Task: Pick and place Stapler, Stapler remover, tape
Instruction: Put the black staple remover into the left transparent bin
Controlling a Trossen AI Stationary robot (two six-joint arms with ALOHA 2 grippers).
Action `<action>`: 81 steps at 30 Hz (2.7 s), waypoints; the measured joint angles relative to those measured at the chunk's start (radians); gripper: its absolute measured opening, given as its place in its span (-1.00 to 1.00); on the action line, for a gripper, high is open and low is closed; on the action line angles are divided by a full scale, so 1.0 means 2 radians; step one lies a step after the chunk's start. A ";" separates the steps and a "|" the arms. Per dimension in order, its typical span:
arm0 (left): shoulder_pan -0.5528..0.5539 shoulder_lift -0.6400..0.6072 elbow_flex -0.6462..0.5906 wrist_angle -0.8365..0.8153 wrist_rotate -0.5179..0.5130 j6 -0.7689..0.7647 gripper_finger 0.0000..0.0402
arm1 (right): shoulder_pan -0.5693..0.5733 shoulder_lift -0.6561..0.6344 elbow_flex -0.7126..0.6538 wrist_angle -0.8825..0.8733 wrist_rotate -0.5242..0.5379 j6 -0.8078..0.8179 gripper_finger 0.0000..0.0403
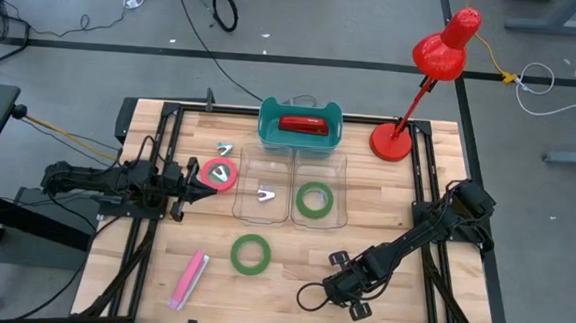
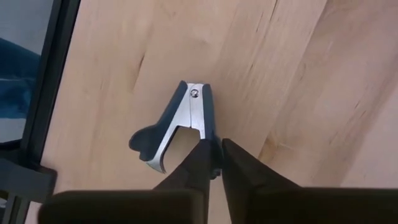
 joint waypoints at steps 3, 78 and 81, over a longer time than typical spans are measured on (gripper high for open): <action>0.000 0.000 0.000 0.000 0.000 0.000 -0.99 | 0.000 0.000 0.000 0.001 -0.005 -0.003 -0.88; 0.000 0.000 0.000 0.000 0.000 0.000 -0.99 | -0.387 -0.039 0.158 0.194 0.084 -0.178 -0.97; 0.000 0.000 0.000 0.000 0.000 0.000 -0.99 | -0.385 -0.039 0.158 0.188 0.119 -0.166 -0.90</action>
